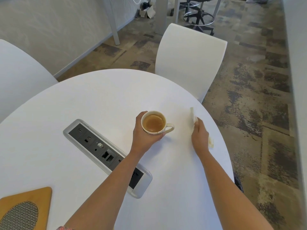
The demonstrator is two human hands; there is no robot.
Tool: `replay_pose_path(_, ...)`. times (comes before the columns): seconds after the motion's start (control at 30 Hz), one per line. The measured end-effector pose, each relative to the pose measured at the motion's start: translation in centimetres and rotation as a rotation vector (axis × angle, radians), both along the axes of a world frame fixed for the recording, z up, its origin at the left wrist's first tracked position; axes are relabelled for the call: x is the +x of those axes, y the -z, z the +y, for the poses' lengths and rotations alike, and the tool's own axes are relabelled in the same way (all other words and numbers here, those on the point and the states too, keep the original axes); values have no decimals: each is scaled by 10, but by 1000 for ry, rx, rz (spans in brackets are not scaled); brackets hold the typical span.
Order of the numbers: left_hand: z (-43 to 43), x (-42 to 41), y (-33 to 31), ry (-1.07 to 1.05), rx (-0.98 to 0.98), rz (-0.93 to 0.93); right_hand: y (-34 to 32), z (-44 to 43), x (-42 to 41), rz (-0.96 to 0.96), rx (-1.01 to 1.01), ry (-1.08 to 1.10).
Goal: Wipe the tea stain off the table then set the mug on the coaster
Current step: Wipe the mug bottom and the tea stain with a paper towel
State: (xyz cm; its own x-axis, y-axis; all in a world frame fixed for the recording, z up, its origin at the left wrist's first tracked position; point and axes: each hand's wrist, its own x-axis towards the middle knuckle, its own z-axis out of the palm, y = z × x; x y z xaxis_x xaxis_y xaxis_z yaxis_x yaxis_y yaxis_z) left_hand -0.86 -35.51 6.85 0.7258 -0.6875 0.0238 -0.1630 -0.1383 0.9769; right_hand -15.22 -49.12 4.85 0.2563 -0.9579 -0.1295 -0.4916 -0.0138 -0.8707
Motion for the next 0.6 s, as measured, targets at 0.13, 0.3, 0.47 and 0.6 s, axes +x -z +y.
replay_pose_path(0.13,0,0,0,25,-18,10,-11,-23,-7,-507,401,201)
replay_pose_path(0.3,2,3,2,93,-4,78,-32,-23,-20,-951,624,278)
replay_pose_path(0.47,10,4,-9,116,96,131,-51,-2,-17,-1124,695,247)
replay_pose_path(0.6,29,-10,-23,14,93,82,-66,17,-16,-1202,694,146)
